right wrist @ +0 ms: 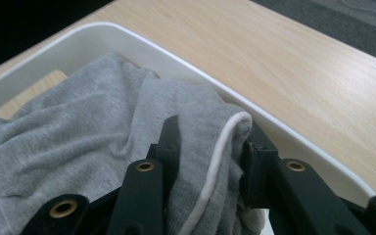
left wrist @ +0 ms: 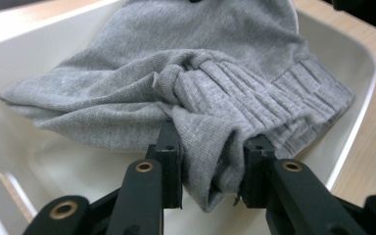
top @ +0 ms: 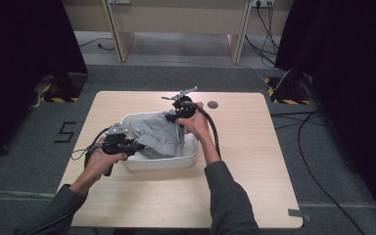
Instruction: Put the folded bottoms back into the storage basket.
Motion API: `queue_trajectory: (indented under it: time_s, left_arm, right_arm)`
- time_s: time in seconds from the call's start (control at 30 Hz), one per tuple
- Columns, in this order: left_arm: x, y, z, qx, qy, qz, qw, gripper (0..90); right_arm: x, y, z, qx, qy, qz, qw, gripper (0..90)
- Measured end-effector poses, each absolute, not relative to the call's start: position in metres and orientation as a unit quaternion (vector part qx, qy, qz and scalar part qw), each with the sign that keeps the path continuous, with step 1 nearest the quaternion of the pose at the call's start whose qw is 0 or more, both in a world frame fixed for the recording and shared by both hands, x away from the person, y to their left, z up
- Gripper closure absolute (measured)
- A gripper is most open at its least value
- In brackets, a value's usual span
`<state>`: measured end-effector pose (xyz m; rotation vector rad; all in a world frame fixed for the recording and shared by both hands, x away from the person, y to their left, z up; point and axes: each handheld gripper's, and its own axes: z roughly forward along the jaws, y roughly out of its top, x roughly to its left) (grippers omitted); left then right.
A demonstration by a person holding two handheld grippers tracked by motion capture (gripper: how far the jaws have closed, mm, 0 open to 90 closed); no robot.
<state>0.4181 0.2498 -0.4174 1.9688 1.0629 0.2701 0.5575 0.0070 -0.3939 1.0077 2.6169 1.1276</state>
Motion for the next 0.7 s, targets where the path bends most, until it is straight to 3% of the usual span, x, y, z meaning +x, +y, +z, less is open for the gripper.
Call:
queue_trajectory:
  time_s: [0.2, 0.27, 0.33, 0.47, 0.7]
  left_arm:
    - [0.421, 0.250, -0.424, 0.797, 0.430, 0.097, 0.412, 65.1]
    - [0.421, 0.252, -0.426, 0.793, 0.437, 0.094, 0.414, 62.4]
    - [0.422, 0.252, -0.426, 0.789, 0.443, 0.090, 0.415, 60.4]
    - [0.424, 0.254, -0.420, 0.772, 0.473, 0.073, 0.419, 40.1]
    - [0.418, 0.260, -0.410, 0.762, 0.472, 0.097, 0.432, 36.8]
  right_arm:
    - [0.558, 0.011, -0.406, 0.334, 0.871, 0.355, 0.060, 66.6]
    - [0.559, 0.014, -0.410, 0.345, 0.875, 0.334, 0.058, 59.6]
    - [0.557, 0.016, -0.410, 0.338, 0.880, 0.328, 0.064, 58.1]
    - [0.555, 0.017, -0.407, 0.337, 0.885, 0.312, 0.080, 52.8]
    - [0.547, -0.003, -0.395, 0.348, 0.876, 0.324, 0.081, 51.8]
